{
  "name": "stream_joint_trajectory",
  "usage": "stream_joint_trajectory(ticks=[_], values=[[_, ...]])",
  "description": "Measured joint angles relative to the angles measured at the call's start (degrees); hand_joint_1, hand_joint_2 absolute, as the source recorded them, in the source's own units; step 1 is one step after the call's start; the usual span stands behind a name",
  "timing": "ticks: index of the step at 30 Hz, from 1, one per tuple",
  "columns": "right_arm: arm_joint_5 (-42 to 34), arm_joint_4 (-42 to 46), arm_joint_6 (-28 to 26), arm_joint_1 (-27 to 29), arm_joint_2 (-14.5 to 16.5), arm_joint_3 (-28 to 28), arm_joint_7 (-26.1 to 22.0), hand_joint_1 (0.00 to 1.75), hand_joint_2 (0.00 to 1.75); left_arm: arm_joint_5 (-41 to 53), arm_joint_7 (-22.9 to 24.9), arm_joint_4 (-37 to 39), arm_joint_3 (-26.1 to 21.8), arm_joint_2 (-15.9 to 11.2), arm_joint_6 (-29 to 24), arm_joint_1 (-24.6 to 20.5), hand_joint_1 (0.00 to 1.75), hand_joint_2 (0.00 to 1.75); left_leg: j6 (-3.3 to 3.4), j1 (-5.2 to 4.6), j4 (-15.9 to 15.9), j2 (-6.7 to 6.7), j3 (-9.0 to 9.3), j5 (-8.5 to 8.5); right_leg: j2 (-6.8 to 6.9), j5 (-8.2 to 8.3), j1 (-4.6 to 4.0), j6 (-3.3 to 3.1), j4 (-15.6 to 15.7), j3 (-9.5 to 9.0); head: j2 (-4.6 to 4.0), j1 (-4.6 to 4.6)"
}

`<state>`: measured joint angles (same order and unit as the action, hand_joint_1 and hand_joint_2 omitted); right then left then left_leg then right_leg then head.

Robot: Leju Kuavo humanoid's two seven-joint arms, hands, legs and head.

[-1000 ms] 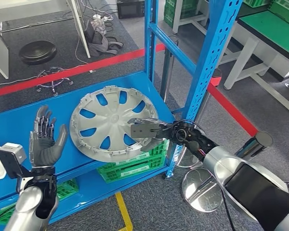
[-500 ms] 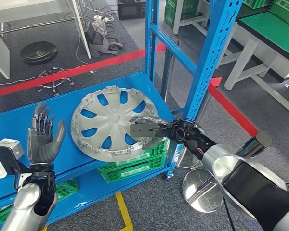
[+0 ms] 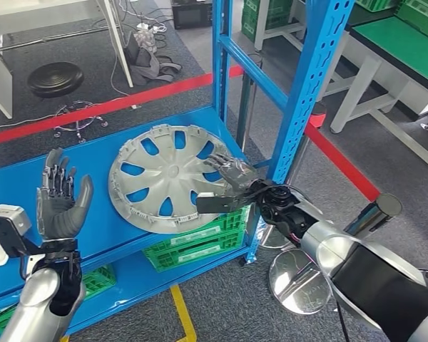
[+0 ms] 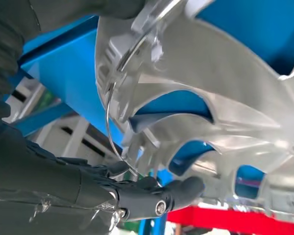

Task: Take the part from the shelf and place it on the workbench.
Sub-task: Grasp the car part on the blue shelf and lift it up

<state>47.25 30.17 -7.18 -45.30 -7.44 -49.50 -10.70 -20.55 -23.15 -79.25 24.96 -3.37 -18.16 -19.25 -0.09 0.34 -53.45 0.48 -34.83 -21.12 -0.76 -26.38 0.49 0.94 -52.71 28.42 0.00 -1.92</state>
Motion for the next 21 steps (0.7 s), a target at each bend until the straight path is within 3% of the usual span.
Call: stream_joint_trajectory(ticks=[11, 21], values=[[4.22, 0.04, -5.18, 1.38, -0.21, 0.03, 0.63, 0.00, 1.75, -0.50, 0.03, 0.09, 0.77, -0.01, -0.88, 0.01, 0.00, 1.75, -0.01, 0.01, 0.00, -0.02, 0.12, -0.01, -0.01, -0.01, 0.00, -0.01, 0.01, -0.11, 0.00, 0.00], [2.33, 0.04, -2.88, 1.77, -0.66, 1.68, -0.74, 0.00, 1.75, -0.50, 0.07, 0.09, 0.83, -0.01, -0.61, 0.01, 0.00, 1.75, -0.01, 0.00, 0.00, -0.01, 0.15, 0.00, -0.01, 0.00, 0.02, 0.00, 0.02, -0.13, 0.00, -0.02]])
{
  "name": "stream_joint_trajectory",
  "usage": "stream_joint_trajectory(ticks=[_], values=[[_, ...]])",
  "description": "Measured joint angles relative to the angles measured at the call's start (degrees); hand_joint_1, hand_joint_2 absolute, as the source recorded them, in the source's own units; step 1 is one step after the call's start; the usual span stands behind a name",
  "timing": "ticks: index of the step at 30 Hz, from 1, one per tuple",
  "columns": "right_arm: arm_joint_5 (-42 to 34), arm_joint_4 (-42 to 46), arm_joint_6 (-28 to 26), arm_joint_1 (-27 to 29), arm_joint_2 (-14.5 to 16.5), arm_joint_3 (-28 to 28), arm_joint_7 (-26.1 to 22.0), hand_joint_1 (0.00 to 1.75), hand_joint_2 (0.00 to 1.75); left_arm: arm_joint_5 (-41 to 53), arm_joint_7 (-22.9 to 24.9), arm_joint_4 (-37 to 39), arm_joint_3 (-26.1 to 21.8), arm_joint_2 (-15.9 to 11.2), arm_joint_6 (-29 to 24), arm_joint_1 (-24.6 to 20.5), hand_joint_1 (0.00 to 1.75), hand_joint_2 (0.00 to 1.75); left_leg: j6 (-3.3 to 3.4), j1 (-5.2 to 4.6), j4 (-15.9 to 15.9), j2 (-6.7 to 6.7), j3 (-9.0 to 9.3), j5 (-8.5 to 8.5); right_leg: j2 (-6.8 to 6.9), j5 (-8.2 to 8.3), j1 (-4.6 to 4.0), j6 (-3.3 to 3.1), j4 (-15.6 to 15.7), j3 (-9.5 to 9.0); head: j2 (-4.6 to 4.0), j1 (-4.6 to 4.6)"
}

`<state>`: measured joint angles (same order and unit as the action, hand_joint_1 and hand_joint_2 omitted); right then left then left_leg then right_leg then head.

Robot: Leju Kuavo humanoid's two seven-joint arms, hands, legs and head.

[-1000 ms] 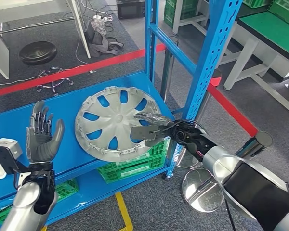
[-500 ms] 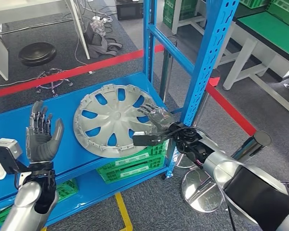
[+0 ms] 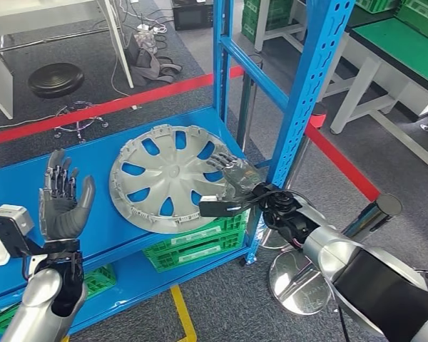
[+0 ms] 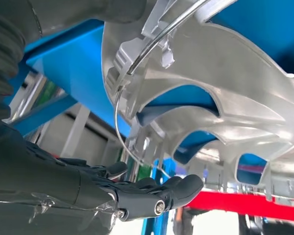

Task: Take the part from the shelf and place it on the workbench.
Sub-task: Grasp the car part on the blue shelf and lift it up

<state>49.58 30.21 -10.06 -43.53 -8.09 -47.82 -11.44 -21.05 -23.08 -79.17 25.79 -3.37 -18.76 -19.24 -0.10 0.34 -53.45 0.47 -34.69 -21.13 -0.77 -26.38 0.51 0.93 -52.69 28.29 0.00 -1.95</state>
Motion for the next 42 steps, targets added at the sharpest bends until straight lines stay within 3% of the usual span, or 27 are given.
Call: stream_joint_trajectory(ticks=[1, 5, 17, 27, 31, 42], values=[[-1.18, 0.00, 1.21, 0.03, -0.08, 0.38, -0.42, 0.00, 1.75, -0.01, 0.00, 0.00, 0.00, -0.01, 0.23, 0.00, 0.00, 1.75, 0.00, 0.00, 0.00, 0.00, 0.00, 0.00, 0.00, 0.00, 0.00, 0.00, 0.00, 0.00, 0.00, 0.00], [-5.15, 0.00, 6.80, 0.12, -0.56, 2.17, -2.28, 1.75, 1.75, -0.03, -0.07, 0.02, 0.00, -0.02, 1.11, 0.00, 0.00, 1.75, -0.01, 0.00, 0.00, 0.00, 0.00, -0.01, 0.00, 0.00, 0.00, 0.00, 0.00, 0.00, 0.00, 0.00], [-12.05, -0.09, 17.06, -0.42, -1.76, 7.00, -4.74, 1.75, 1.75, -0.17, -0.13, 0.07, 0.00, -0.21, 0.96, 0.04, 0.00, 1.75, -0.02, 0.00, 0.00, 0.05, -0.01, -0.02, 0.02, -0.01, -0.01, 0.00, -0.01, -0.05, 0.00, 0.02], [-13.18, -0.11, 17.70, -0.53, -2.42, 8.59, -4.75, 1.75, 1.75, 0.24, 0.04, 0.07, -0.01, -0.76, 1.37, 0.19, 0.00, 1.75, -0.02, -0.02, 0.00, 0.10, -0.02, -0.02, 0.06, -0.01, 0.00, 0.01, -0.01, -0.09, 0.00, -0.02], [-13.20, -0.10, 17.26, -0.55, -2.42, 8.65, -5.06, 0.00, 1.75, 0.48, 0.05, 0.07, -0.02, -0.98, 1.44, 0.25, 0.00, 1.75, -0.02, -0.02, 0.00, 0.10, -0.02, -0.02, 0.06, -0.01, -0.01, 0.01, -0.02, -0.12, 0.00, 0.00], [-14.40, 0.02, 16.23, -0.81, -2.42, 9.63, -5.11, 0.00, 1.75, 0.63, 0.22, 0.07, -0.02, -1.33, 1.63, 0.71, 0.00, 1.75, -0.03, -0.02, 0.00, 0.11, -0.06, -0.03, 0.07, -0.01, -0.02, 0.01, -0.03, -0.11, 0.00, 0.02]])
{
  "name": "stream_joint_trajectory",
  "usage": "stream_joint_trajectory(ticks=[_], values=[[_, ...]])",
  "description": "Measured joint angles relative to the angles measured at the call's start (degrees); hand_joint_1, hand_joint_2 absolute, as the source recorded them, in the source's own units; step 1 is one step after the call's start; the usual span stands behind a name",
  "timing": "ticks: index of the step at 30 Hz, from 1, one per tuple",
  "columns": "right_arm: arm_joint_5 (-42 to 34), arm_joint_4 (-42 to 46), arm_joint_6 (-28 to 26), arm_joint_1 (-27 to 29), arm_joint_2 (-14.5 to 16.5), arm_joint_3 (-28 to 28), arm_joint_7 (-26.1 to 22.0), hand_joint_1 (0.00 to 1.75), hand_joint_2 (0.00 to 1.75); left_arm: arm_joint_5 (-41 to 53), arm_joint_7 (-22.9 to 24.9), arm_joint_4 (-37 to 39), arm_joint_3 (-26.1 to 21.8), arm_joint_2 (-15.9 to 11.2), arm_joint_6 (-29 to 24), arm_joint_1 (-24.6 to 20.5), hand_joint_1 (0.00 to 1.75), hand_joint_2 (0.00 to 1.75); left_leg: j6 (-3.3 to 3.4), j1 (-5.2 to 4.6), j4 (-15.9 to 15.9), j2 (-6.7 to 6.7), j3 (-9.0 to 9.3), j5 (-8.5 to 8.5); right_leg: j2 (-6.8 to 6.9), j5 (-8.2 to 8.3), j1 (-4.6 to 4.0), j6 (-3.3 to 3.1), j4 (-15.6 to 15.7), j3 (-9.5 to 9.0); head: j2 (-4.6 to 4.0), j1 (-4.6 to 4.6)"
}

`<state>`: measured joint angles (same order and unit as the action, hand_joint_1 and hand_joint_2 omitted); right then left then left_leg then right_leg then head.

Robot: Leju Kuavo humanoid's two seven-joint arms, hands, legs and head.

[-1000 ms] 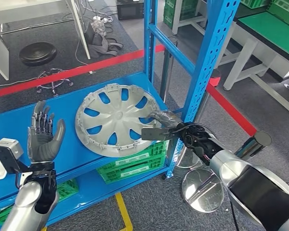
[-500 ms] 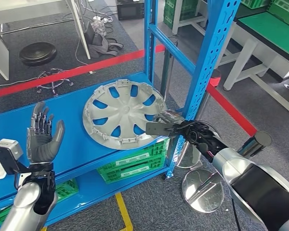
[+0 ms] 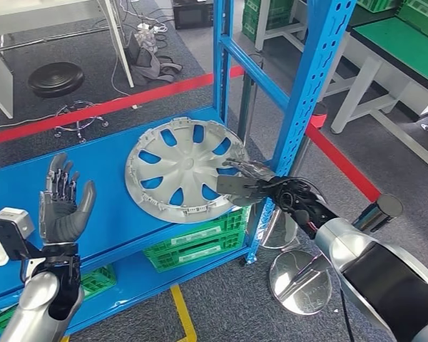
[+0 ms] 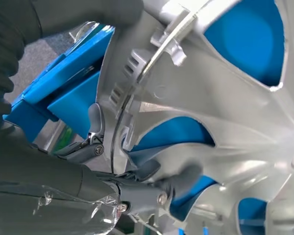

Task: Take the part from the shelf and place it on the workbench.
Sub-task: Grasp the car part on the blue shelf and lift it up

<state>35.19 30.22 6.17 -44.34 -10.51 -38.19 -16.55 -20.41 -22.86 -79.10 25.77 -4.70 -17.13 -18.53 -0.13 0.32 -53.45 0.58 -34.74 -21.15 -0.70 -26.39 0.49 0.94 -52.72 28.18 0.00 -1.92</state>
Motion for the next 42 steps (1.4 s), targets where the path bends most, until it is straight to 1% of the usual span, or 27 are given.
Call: stream_joint_trajectory(ticks=[8, 12, 16, 19, 22, 27, 38, 40, 42], values=[[-0.06, 1.69, 1.65, -0.92, 0.00, 0.31, 2.00, 0.00, 1.75, 0.02, 0.61, -0.10, 0.00, -0.08, -0.19, 0.06, 0.00, 1.75, 0.00, 0.00, 0.00, 0.00, -0.01, 0.00, 0.01, 0.00, 0.00, 0.00, -0.01, 0.00, 0.00, -0.02], [2.09, 3.18, 1.71, -1.13, 0.00, 0.21, 3.79, 0.00, 1.75, 0.06, 0.80, -0.13, 0.00, -0.09, -0.20, 0.07, 0.00, 1.75, 0.00, 0.00, 0.00, 0.00, -0.02, 0.00, 0.01, 0.00, -0.01, 0.00, -0.02, 0.00, 0.00, 0.00], [8.38, 5.39, 0.71, -1.40, 0.02, -0.62, 6.03, 0.00, 1.75, 0.17, 0.87, -0.13, 0.00, -0.07, 0.09, 0.06, 0.00, 1.75, -0.01, 0.00, 0.00, 0.00, -0.03, -0.01, -0.01, 0.00, -0.01, 0.00, -0.02, 0.03, 0.00, 0.01], [15.85, 7.40, -0.67, -1.47, 0.09, -2.38, 7.16, 0.00, 1.75, 0.17, 0.74, -0.13, 0.00, 0.03, 0.48, -0.10, 0.00, 1.75, -0.02, 0.01, 0.00, 0.00, -0.03, -0.01, 0.00, -0.02, -0.02, -0.02, -0.02, 0.05, 0.00, 0.01], [20.09, 9.27, -0.69, -1.25, 0.44, -4.31, 7.73, 0.00, 1.75, 0.07, 0.40, -0.06, 0.00, 0.25, 0.74, -0.59, 0.00, 1.75, -0.03, 0.01, 0.00, 0.00, -0.03, -0.02, 0.00, -0.05, -0.03, -0.05, -0.02, 0.06, 0.00, 0.02], [23.64, 11.08, -0.38, -0.40, 1.34, -6.55, 7.49, 0.00, 1.75, -0.06, 0.13, 0.14, 0.00, 0.67, 1.01, -1.16, 0.00, 1.75, -0.05, 0.03, 0.00, 0.00, -0.03, -0.03, 0.00, -0.05, -0.04, -0.06, -0.02, 0.06, 0.00, 0.02], [24.52, 11.42, -0.45, 0.07, 1.98, -7.66, 7.21, 0.00, 1.75, -0.12, 0.13, 0.27, 0.00, 0.84, 1.01, -1.49, 0.00, 1.75, -0.06, 0.03, 0.00, -0.01, -0.04, -0.04, -0.01, -0.06, -0.04, -0.06, -0.02, 0.07, 0.00, 0.03], [23.92, 11.68, -1.66, 0.55, 2.92, -9.43, 4.23, 0.00, 1.75, -0.65, -0.39, 0.71, 0.01, 1.19, 1.19, -2.06, 0.00, 1.75, -0.07, 0.04, 0.00, -0.02, -0.04, -0.05, -0.03, -0.06, -0.04, -0.06, -0.02, 0.09, 0.00, 0.03], [21.23, 11.50, -2.78, 1.00, 3.73, -10.88, -0.02, 0.00, 1.75, -1.24, -1.22, 1.25, 0.02, 1.57, 1.55, -2.61, 0.00, 1.75, -0.08, 0.04, 0.00, -0.03, -0.04, -0.05, -0.04, -0.06, -0.04, -0.07, -0.02, 0.10, 0.00, 0.01]])
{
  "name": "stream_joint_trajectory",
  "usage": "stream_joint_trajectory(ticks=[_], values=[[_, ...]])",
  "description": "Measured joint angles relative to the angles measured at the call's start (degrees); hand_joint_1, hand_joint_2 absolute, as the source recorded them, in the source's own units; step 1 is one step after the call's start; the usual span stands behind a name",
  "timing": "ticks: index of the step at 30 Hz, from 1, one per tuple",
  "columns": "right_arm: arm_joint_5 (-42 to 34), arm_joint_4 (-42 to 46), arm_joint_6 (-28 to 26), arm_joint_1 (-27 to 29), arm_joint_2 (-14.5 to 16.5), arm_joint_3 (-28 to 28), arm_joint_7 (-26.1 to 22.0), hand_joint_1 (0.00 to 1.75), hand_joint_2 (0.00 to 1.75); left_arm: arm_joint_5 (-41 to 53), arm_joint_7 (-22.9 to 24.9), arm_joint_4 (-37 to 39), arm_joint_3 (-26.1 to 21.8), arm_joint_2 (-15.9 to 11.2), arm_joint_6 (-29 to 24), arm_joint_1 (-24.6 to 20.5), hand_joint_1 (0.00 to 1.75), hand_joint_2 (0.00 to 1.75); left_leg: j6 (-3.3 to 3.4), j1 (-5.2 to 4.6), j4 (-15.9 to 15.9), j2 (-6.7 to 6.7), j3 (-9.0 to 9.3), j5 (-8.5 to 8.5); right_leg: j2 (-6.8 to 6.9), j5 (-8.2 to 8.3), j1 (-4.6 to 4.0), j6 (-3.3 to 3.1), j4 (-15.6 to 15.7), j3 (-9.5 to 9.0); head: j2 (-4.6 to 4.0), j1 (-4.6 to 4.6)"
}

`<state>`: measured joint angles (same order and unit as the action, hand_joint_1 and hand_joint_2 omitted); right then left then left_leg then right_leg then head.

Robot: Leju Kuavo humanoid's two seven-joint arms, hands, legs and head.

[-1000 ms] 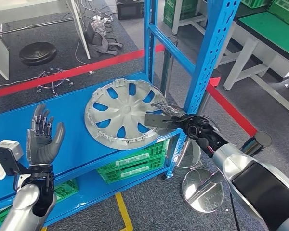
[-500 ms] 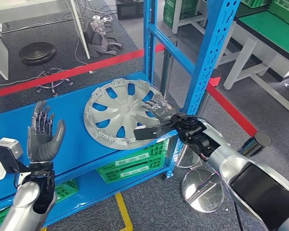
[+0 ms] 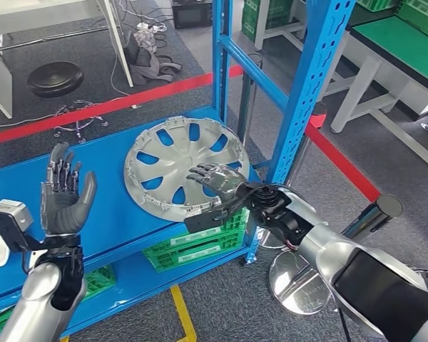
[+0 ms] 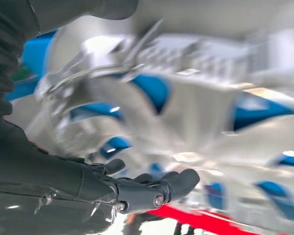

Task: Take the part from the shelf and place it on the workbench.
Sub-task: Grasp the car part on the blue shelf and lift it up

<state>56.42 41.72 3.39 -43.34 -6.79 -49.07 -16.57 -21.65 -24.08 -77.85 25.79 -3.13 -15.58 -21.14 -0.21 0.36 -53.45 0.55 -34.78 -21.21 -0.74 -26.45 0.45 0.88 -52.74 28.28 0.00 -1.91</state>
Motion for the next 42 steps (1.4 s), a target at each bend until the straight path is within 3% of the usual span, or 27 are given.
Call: stream_joint_trajectory(ticks=[5, 14, 15, 18, 19, 42], values=[[-6.67, -1.65, 0.73, 0.32, 0.14, -0.13, -3.96, 0.00, 1.75, -0.39, -0.84, 0.64, 0.00, 0.29, 0.52, -0.27, 0.00, 1.75, 0.00, 0.00, 0.00, 0.00, 0.00, 0.00, 0.00, 0.00, 0.00, 0.00, 0.00, 0.00, 0.00, 0.01], [-10.65, -4.12, 3.48, 0.32, 0.14, 0.16, -4.52, 0.00, 1.75, -0.54, -0.99, 1.38, 0.00, 0.37, 0.67, -0.45, 0.00, 1.75, 0.00, 0.00, 0.00, -0.02, -0.01, 0.00, -0.04, 0.00, 0.01, 0.00, 0.00, 0.02, 0.00, 0.00], [-12.24, -4.50, 4.70, 0.30, 0.14, 0.38, -4.56, 0.14, 1.75, -0.56, -0.99, 1.44, 0.00, 0.38, 0.67, -0.49, 0.00, 1.75, 0.00, 0.00, 0.00, -0.01, -0.01, 0.00, -0.03, 0.00, 0.01, 0.00, 0.00, 0.02, 0.00, 0.00], [-17.30, -5.76, 8.22, 0.04, 0.14, 1.39, -4.58, 1.44, 1.75, -0.62, -0.96, 1.55, 0.00, 0.38, 0.64, -0.55, 0.00, 1.75, 0.00, 0.00, 0.00, -0.03, 0.00, 0.00, -0.05, 0.00, 0.00, 0.00, 0.00, 0.02, 0.00, 0.01], [-18.67, -6.28, 8.99, -0.13, 0.14, 1.79, -4.52, 1.75, 1.75, -0.63, -0.94, 1.57, 0.00, 0.38, 0.60, -0.57, 0.00, 1.75, 0.00, 0.00, 0.00, -0.04, 0.01, 0.00, -0.05, 0.00, 0.00, 0.00, 0.00, 0.03, 0.00, 0.01], [-22.49, -11.66, 9.62, -1.40, 0.05, 4.73, -3.48, 1.75, 1.75, -0.97, -0.83, 2.53, 0.00, 0.33, 0.36, -1.31, 0.00, 1.75, 0.01, -0.01, -0.02, 0.01, 0.05, 0.01, -0.03, 0.01, 0.03, 0.00, 0.02, 0.00, 0.00, -0.03]])
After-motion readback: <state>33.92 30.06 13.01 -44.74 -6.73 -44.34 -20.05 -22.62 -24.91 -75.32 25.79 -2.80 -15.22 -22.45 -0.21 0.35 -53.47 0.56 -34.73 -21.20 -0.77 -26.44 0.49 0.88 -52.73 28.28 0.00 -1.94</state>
